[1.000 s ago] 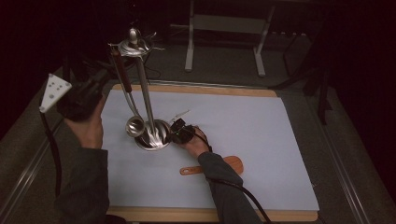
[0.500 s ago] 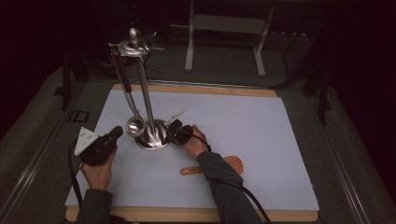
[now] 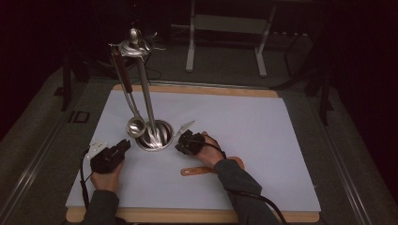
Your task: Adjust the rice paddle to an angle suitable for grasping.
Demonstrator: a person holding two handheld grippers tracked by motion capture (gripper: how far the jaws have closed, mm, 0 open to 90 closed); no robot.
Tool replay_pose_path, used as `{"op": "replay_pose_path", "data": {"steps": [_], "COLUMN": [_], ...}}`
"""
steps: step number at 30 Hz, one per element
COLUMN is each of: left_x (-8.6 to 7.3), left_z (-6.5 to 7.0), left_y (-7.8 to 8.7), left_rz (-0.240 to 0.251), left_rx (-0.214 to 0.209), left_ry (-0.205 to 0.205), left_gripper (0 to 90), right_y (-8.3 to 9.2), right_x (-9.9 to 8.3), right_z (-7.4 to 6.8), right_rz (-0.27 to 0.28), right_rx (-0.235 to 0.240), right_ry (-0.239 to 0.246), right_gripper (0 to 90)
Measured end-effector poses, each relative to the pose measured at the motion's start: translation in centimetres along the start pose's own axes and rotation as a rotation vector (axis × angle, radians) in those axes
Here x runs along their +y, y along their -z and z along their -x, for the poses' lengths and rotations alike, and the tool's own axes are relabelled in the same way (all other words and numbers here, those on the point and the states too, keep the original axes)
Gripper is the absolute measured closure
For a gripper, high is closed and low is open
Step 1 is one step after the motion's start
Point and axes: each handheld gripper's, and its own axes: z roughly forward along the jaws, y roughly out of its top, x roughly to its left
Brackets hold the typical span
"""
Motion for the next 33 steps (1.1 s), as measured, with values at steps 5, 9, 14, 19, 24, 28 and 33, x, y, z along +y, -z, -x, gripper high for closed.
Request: {"op": "replay_pose_path", "data": {"steps": [5,9,14,19,24,28,33], "left_x": [-0.1,-0.1,-0.1,-0.1,-0.1,-0.1,-0.1], "left_z": [0.2,0.4,0.3,0.3,0.3,0.2,0.2], "left_y": [-0.3,-0.3,-0.3,-0.4,-0.5,-0.5,-0.5], "left_rz": [-0.013,-0.022,-0.023,-0.024,-0.026,-0.029,-0.029], "left_rx": [-0.003,-0.006,-0.011,-0.015,-0.018,-0.019,-0.020], "left_ry": [-0.012,-0.025,-0.023,-0.015,-0.013,-0.013,-0.009], "left_gripper": [75.2,75.1,74.9,74.9,75.0,75.0,74.9], "right_y": [2.3,3.6,4.5,4.0,2.8,2.5,2.1], "right_x": [-1.9,-2.7,-3.7,-4.3,-4.6,-4.2,-3.6], "right_z": [-0.9,-2.4,-4.6,-5.7,-5.4,-4.5,-2.1], "right_rz": [0.003,0.019,0.001,-0.047,-0.095,-0.097,-0.106], "right_rx": [0.024,0.061,0.108,0.141,0.140,0.114,0.036], "right_ry": [0.044,0.096,0.170,0.203,0.209,0.182,0.104], "right_gripper": [90.0,90.0,90.0,90.0,90.0,90.0,90.0]}}
